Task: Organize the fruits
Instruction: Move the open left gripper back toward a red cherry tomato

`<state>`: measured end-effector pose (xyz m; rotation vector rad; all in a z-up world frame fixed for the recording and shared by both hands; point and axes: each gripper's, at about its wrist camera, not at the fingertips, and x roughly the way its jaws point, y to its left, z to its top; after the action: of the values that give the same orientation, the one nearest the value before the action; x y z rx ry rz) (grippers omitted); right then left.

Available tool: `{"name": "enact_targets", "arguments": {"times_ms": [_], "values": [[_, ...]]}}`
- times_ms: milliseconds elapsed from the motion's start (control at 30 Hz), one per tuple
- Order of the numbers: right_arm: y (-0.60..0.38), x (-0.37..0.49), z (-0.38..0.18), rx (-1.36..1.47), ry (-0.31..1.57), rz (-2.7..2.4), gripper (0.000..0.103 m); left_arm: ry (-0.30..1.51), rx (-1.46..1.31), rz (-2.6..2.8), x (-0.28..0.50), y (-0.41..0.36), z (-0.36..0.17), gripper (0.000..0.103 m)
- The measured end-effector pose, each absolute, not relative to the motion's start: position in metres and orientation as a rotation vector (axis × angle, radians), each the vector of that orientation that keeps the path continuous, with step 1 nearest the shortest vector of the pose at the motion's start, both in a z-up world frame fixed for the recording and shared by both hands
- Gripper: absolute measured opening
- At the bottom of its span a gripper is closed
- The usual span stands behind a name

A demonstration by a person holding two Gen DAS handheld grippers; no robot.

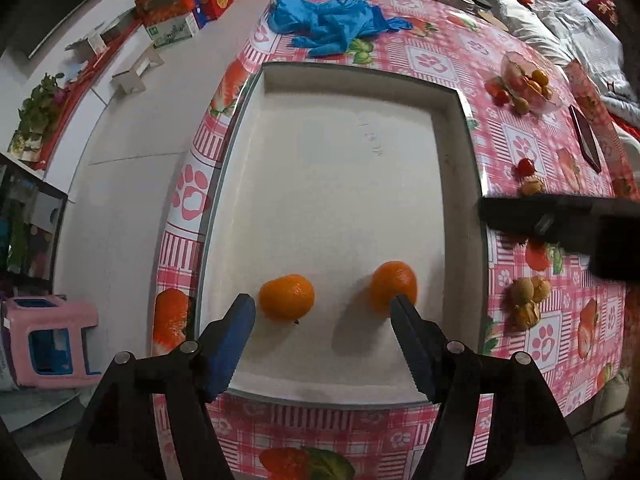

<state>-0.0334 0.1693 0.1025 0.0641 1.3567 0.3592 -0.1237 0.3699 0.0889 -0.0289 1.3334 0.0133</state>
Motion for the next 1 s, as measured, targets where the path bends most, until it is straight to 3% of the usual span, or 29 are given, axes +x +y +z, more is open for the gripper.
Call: {"name": "enact_targets", "arguments": {"times_ms": [100,133,167,200,367,467,700,833,1000], "values": [[0.12,-0.041,0.101,0.091,1.316,0.202,0.089,1.331,-0.014,0.003,-0.125,0.359,0.092,0.071],[0.099,-0.045,0.096,0.102,1.317,0.134,0.092,1.337,-0.016,-0.003,-0.124,0.356,0.093,0.071],[0.08,-0.048,0.09,0.111,1.325,0.075,0.101,1.342,-0.016,-0.009,-0.123,0.353,0.093,0.071],[0.061,-0.051,0.085,0.123,1.331,0.017,0.103,1.346,-0.013,-0.015,-0.122,0.35,0.093,0.071],[-0.026,-0.069,0.06,0.222,1.358,-0.193,0.103,1.36,0.04,-0.051,-0.116,0.326,0.094,0.071],[-0.052,-0.073,0.052,0.2,1.273,-0.253,0.103,1.364,0.07,-0.069,-0.114,0.313,0.098,0.071],[-0.086,-0.064,0.018,0.215,1.115,-0.342,0.103,1.383,0.105,-0.086,-0.113,0.29,0.107,0.071],[-0.087,-0.074,0.015,0.167,0.93,-0.35,0.103,1.398,0.132,-0.097,-0.109,0.277,0.109,0.071],[-0.087,-0.076,0.016,0.166,0.925,-0.351,0.103,1.415,0.135,-0.111,-0.105,0.263,0.107,0.071]]}}
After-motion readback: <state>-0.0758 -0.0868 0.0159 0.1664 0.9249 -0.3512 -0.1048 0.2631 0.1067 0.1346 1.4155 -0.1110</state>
